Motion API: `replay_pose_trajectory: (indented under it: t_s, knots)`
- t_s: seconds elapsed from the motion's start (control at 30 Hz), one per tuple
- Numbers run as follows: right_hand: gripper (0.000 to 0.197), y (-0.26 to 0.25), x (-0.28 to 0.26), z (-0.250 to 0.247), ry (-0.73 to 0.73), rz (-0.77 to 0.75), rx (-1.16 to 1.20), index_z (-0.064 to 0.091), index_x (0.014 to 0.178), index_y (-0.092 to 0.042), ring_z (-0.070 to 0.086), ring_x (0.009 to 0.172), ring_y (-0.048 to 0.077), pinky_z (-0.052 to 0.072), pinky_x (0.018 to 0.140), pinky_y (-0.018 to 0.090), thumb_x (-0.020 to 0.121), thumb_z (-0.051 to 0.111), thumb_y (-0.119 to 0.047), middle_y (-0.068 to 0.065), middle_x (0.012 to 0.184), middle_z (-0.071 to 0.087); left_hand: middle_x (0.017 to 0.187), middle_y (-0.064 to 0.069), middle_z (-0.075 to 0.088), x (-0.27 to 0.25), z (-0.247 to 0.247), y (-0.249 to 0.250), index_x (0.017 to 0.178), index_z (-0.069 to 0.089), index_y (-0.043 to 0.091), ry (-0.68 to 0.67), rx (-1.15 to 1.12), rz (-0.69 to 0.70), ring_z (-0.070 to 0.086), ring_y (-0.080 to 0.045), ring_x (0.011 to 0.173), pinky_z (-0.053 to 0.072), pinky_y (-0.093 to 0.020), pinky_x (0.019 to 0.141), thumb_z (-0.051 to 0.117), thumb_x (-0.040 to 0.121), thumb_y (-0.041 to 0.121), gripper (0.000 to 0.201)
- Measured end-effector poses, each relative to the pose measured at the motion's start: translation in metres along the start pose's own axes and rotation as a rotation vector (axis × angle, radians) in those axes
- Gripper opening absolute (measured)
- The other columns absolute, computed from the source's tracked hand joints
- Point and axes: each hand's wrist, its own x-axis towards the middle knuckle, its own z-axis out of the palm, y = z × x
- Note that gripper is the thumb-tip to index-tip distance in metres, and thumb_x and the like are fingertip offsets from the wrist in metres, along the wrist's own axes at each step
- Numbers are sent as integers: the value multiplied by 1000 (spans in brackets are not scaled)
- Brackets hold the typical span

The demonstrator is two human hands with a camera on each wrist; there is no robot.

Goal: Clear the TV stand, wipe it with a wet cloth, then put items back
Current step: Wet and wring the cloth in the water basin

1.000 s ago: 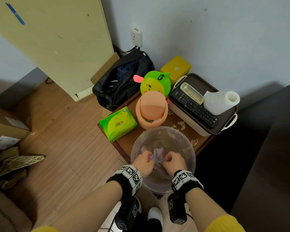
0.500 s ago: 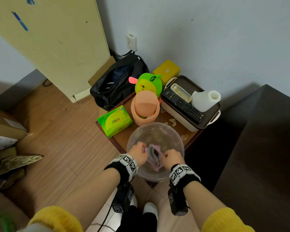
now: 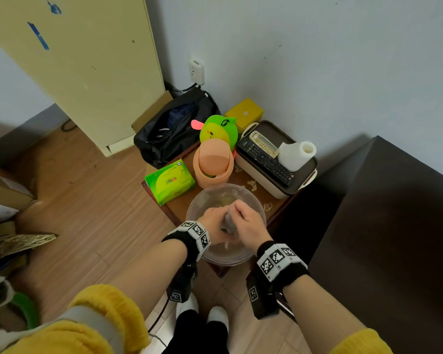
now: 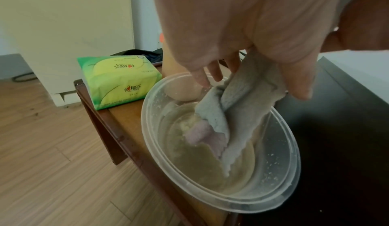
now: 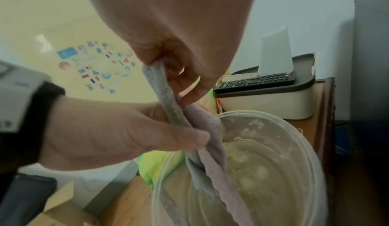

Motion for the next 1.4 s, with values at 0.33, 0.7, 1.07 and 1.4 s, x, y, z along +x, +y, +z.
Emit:
replay_pose_trajectory:
  t_s: [0.33,0.7,1.07,1.4]
  knots:
    - [35,-7,-9,-11,193,-35,103,38,65,-17,33,56,3,31,59,23,100,38,-13,-3,63,38,74,7,56,3,-7,-5,67,47,35,-86,179,-127,40,-21,88,45,-38,81,60,71,60,29]
    - [31,1,-8,-18,308,-15,48,48,80,2,41,63,12,36,63,34,101,38,-18,5,68,45,106,-10,60,-3,-12,-17,101,47,12,19,110,-128,58,-31,100,48,-41,82,71,77,38,43]
    - [33,3,-14,-14,294,-30,18,42,75,0,36,60,10,33,60,32,101,38,-21,1,63,39,122,-5,49,-12,-14,-15,111,49,23,100,424,-284,42,-28,117,37,-42,91,58,84,27,29]
    - [31,-8,-15,-8,94,-152,-6,46,74,-4,42,59,12,40,62,40,100,41,-19,-1,62,46,145,-6,25,-9,-11,-30,147,10,27,94,212,-268,34,-31,130,38,-43,104,84,62,29,113]
